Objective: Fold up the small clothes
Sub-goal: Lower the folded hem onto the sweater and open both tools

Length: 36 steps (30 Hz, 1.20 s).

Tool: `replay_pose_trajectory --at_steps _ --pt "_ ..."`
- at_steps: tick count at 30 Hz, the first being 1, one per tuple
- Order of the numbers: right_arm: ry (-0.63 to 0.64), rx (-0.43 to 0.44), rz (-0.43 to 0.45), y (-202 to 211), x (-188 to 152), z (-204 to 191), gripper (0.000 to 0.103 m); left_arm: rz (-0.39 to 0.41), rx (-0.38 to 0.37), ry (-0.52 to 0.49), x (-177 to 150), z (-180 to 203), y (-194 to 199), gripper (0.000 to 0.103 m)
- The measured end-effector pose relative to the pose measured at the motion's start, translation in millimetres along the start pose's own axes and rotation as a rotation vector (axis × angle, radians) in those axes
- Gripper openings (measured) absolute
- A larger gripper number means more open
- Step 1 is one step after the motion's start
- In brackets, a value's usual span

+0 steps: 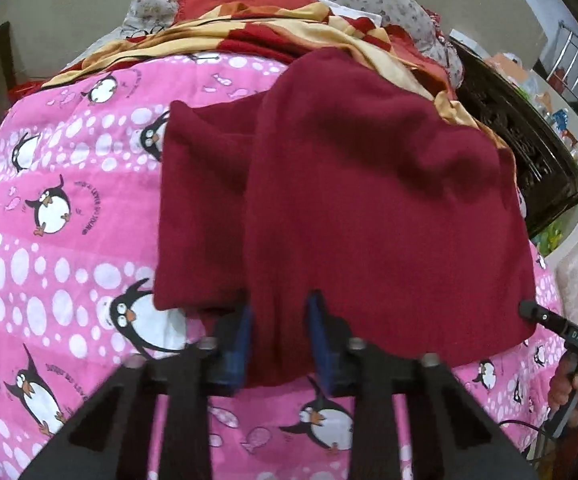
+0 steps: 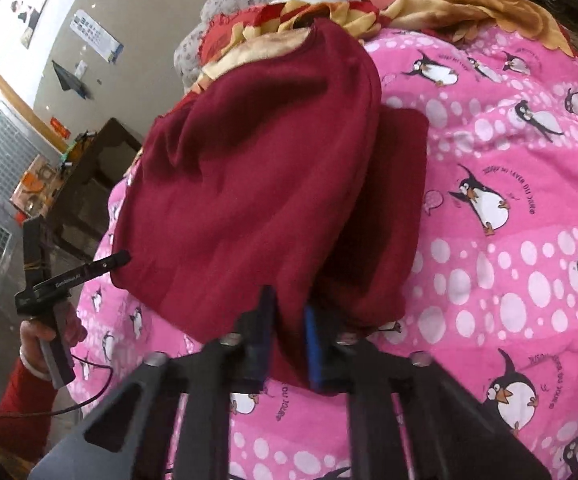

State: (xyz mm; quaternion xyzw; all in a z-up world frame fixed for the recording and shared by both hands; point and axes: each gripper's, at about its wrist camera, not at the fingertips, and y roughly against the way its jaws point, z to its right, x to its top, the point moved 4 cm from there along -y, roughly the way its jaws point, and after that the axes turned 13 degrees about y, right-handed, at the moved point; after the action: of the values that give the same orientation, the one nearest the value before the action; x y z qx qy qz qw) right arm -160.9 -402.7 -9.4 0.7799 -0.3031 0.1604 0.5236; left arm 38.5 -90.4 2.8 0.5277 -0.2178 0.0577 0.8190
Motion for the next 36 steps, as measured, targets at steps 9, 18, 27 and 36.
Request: replay_pose_trajectory --at_steps 9,18,27,36 --pt "-0.017 0.089 -0.003 28 -11 3 0.019 -0.059 -0.028 -0.017 -24 -24 9 0.013" --pt "-0.047 -0.077 0.087 55 10 24 0.036 0.092 0.048 -0.047 2 -19 42 0.057" --pt "0.168 -0.12 0.133 0 105 -19 0.036 0.164 0.042 -0.06 75 50 2 0.058" --pt "0.158 -0.302 0.099 -64 139 23 0.038 0.21 0.178 0.021 120 33 -61 0.068"
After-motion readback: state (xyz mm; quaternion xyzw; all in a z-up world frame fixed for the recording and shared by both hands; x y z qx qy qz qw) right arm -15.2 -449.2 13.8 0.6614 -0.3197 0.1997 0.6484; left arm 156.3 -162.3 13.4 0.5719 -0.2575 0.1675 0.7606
